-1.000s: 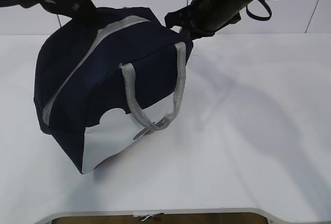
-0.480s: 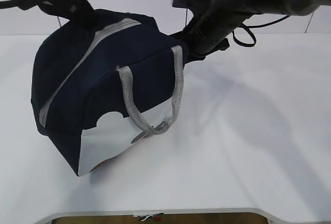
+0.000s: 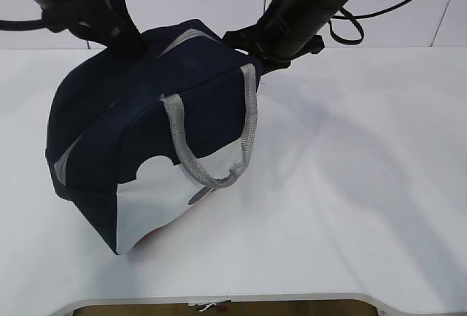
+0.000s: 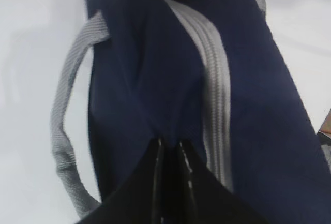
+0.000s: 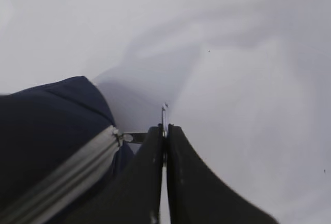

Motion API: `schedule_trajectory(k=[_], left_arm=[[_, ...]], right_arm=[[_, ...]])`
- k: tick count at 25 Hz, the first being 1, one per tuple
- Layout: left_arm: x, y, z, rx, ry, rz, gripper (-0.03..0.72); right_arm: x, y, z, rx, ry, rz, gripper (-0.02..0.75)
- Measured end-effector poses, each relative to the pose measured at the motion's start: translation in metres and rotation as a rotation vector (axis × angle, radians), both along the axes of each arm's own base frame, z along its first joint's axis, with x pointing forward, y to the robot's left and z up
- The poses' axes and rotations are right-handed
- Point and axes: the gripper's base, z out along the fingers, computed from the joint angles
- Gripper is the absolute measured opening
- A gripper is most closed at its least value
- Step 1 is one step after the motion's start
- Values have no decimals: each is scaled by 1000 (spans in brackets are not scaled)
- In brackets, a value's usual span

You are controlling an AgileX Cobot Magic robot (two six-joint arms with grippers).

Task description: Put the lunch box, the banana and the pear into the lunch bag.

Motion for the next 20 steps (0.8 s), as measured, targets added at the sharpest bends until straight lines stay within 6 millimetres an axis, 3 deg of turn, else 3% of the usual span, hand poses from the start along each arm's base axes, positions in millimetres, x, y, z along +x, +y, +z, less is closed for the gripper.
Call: schedule_trajectory(k=[4,9,11,13,18,20], left_arm=[[8,-4,-13,12,37,0,15],[10,-6,-19,13,55,7,21],[10,-6,-19,10,59,14,46],[10,-6,-18,1,67,26,111],[10,-7,-18,-12,79,40,403],[9,-7,-18,-13,87,46,453]], right_arm=[[-2,0,-1,-8,24,7,113],[-3,0,7,-11,40,20,397],[-3,1,17,-9,36,28,455],[-2,1,30,-5,26,37,481],[-4,2,61,21,-14,54,491],[-8,0,71,15,-23,59,491]])
